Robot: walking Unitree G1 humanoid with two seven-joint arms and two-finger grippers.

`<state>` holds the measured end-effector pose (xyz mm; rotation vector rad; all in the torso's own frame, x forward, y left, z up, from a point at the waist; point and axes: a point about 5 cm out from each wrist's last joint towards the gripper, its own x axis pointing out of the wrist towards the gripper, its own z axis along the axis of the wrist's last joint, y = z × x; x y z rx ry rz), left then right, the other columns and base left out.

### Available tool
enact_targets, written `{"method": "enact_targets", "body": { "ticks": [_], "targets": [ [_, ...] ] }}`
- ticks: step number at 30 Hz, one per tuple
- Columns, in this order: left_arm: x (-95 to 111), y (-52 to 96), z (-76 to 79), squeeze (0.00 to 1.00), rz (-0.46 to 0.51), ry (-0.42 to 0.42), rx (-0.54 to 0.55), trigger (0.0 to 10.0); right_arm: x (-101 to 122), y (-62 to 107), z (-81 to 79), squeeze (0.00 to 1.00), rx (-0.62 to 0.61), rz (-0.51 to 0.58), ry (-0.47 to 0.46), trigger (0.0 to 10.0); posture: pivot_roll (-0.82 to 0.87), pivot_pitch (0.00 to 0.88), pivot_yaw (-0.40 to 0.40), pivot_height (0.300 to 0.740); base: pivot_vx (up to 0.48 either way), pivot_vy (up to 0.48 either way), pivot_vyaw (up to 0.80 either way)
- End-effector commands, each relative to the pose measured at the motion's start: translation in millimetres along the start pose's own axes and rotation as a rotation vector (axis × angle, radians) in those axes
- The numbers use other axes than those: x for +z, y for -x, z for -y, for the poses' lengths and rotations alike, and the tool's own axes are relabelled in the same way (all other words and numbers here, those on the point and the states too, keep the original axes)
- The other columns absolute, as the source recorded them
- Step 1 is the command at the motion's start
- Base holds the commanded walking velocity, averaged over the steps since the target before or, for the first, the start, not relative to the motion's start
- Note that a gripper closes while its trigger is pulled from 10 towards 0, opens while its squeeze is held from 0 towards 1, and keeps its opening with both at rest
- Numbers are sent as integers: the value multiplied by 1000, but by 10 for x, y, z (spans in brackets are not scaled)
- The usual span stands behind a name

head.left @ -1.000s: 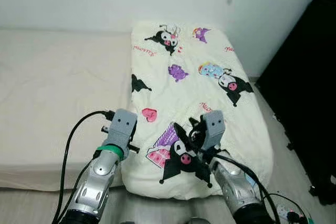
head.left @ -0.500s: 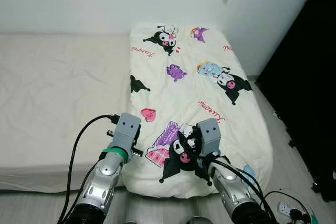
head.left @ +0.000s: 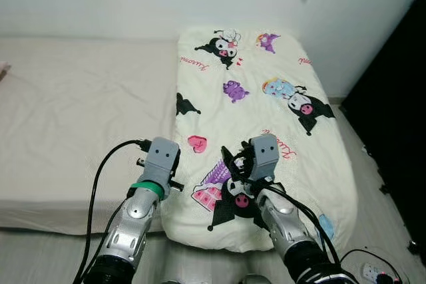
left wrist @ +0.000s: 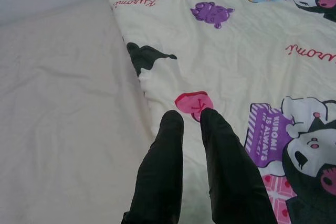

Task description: Clean up the room

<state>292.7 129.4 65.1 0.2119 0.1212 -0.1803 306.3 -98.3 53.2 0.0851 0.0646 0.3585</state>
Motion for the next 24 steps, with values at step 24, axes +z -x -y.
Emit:
{"method": "enact_targets", "body": {
  "ticks": [24],
  "targets": [
    [-34, 17, 23, 0, -6, 8, -11, 10000, -91, 55, 5, 0, -5, -15, -4, 10000, -37, 0, 13, 740, -405, 0, 0]
  ]
}}
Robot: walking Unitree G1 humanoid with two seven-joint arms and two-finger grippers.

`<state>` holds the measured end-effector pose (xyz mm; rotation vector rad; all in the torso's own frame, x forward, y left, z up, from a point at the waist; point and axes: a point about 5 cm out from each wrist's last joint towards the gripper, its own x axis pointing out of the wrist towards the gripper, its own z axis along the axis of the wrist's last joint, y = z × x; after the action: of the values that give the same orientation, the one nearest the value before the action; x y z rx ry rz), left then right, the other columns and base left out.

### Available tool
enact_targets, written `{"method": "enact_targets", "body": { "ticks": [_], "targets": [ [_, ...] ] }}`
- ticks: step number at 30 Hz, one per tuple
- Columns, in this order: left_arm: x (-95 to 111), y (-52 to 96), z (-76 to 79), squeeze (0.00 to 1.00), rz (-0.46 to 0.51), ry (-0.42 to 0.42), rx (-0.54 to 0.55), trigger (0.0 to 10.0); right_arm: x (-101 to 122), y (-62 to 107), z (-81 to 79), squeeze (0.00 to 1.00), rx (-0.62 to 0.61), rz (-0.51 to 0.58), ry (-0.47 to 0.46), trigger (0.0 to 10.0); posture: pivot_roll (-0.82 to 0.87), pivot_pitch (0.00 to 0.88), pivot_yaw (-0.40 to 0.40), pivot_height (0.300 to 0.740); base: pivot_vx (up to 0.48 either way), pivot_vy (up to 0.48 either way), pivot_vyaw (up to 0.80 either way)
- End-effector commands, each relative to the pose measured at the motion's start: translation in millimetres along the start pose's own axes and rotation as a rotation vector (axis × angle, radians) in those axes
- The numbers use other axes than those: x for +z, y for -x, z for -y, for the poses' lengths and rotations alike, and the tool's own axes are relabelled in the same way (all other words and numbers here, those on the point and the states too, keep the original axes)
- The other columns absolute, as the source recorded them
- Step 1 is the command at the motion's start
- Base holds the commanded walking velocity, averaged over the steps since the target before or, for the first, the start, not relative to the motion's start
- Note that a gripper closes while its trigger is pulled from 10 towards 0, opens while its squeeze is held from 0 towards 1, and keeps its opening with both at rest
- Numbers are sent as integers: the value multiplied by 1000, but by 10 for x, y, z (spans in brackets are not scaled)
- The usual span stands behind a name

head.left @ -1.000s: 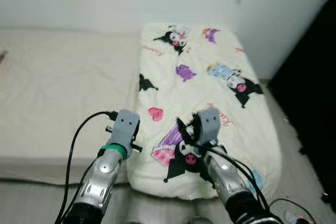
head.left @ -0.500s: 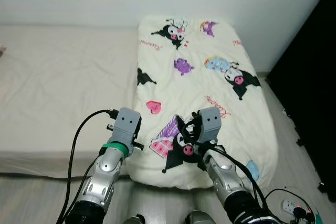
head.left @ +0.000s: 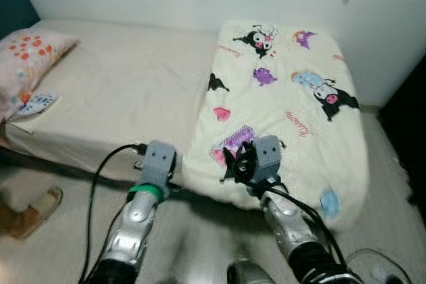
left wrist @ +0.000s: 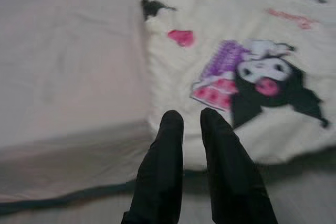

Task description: Clean up the room

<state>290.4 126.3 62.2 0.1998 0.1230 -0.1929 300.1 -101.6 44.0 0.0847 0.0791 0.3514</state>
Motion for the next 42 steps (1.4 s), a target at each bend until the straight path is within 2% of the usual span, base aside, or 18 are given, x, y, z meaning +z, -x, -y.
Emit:
{"method": "enact_targets", "body": {
  "ticks": [1, 18, 22, 32, 37, 42],
  "targets": [
    [-11, 4, -17, 0, -7, -3, 3, 10000, 3, -10, -13, 0, 3, -1, -1, 10000, -37, 0, 13, 740, 0, 0, 0],
    [34, 2, 32, 0, 30, -13, -28, 10000, -13, -4, -12, 0, 8, -6, -2, 10000, -37, 0, 9, 740, 57, 0, 0],
    [30, 9, 32, 0, 29, -14, -27, 10000, -21, 0, -16, 0, 10, -8, -2, 10000, -37, 0, 9, 740, 359, 0, 0],
    [-23, 14, 25, 0, 1, -17, -22, 10000, -44, 7, -22, 0, 31, -25, 24, 10000, -38, 0, 11, 740, 0, 0, 0],
    [-114, 28, -11, 0, -28, -29, -13, 10000, -114, 53, 44, 0, 33, -65, 49, 10000, -39, 0, 10, 740, 0, 0, 0],
    [-256, 63, -64, 0, -81, -55, 5, 10000, -280, 187, 227, 0, -26, -158, 39, 10000, -39, 0, 6, 740, 0, 0, 0]
  ]
}}
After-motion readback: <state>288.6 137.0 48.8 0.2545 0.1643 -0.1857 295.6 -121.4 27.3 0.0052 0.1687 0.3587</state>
